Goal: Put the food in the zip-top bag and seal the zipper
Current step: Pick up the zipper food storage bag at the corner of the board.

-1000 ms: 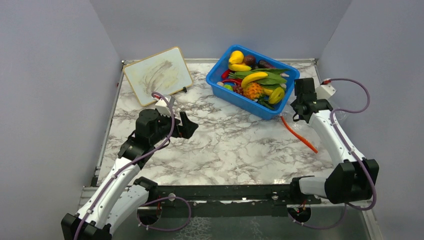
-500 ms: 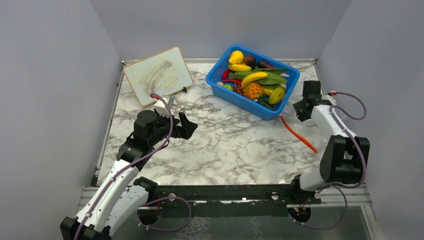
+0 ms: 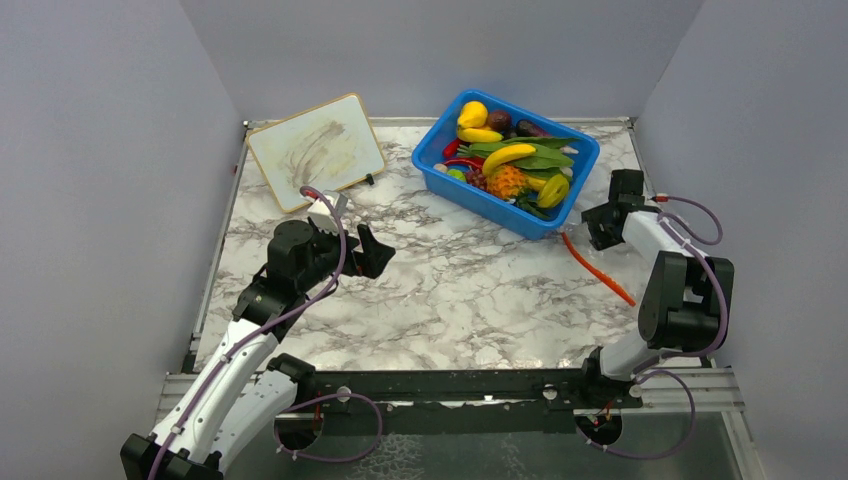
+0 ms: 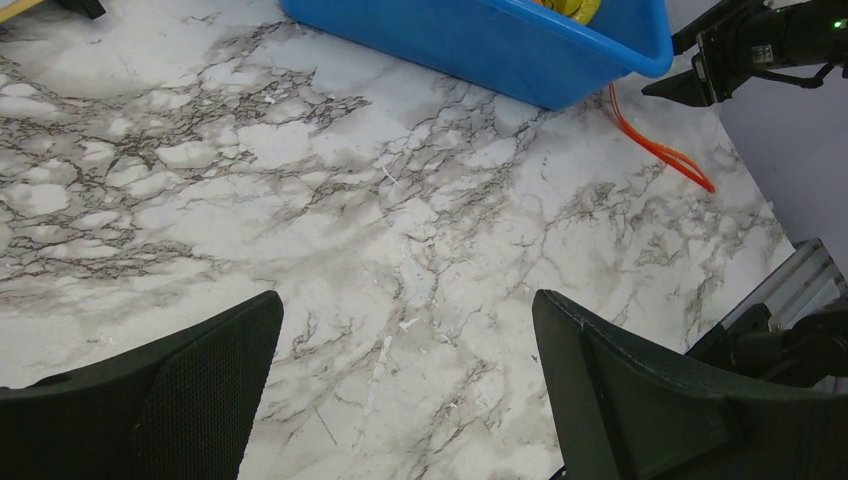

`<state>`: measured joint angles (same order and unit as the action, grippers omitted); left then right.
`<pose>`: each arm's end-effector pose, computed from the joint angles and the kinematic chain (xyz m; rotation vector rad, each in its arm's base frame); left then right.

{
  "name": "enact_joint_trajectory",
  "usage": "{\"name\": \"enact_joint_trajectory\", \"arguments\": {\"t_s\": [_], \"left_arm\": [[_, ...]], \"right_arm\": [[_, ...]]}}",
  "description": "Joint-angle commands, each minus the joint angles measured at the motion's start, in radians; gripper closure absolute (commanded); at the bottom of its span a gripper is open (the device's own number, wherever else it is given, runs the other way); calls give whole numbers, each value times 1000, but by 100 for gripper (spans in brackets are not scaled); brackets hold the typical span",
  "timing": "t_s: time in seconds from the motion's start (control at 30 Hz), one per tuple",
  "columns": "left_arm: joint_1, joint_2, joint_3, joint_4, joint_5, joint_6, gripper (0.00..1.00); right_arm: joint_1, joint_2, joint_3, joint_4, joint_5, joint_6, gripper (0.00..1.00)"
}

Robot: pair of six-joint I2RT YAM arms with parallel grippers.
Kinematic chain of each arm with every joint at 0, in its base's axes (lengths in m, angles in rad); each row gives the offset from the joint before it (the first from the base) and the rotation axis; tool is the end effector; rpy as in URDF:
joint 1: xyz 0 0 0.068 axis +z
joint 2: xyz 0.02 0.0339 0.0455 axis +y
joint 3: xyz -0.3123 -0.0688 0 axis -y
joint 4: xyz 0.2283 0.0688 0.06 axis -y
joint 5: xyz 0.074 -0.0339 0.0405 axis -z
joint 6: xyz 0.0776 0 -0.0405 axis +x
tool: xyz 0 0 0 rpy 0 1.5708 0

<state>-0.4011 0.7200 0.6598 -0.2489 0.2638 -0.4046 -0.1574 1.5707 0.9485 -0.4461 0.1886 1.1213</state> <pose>0.1381 -0.0805 0.3203 0.1845 1.9395 -0.7919 0.3067 -0.0634 0.2098 1.6081 2.0566 0.0918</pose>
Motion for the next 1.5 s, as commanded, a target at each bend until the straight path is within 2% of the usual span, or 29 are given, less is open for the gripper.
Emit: {"name": "enact_joint_trajectory", "arguments": {"t_s": [0.0,0.17,0.33,0.37,0.63,1.1,1.47], "left_arm": [[4,-13,20,14,-4,12,1],[5,-19,18,14,-9,12,1],[5,-20,18,14,-8,12,1],[5,-20,18,14,-8,12,1],[6,-30,17,16,-8,10,1],[5,-26,8,26,3,3,1],[6,-7,-3,33,0,-2,1]], "right_arm": [[-5,13,-16,32,4,-1,60],[-7,7,-13,12,36,-6,70],[-7,-29,-12,-18,69,-14,96],[-6,-41,-14,-25,78,-18,99],[-7,-203,-80,-96,140,-21,99],[-5,-560,-112,-132,67,-140,99],[64,-659,-14,-113,-111,-277,99]]}}
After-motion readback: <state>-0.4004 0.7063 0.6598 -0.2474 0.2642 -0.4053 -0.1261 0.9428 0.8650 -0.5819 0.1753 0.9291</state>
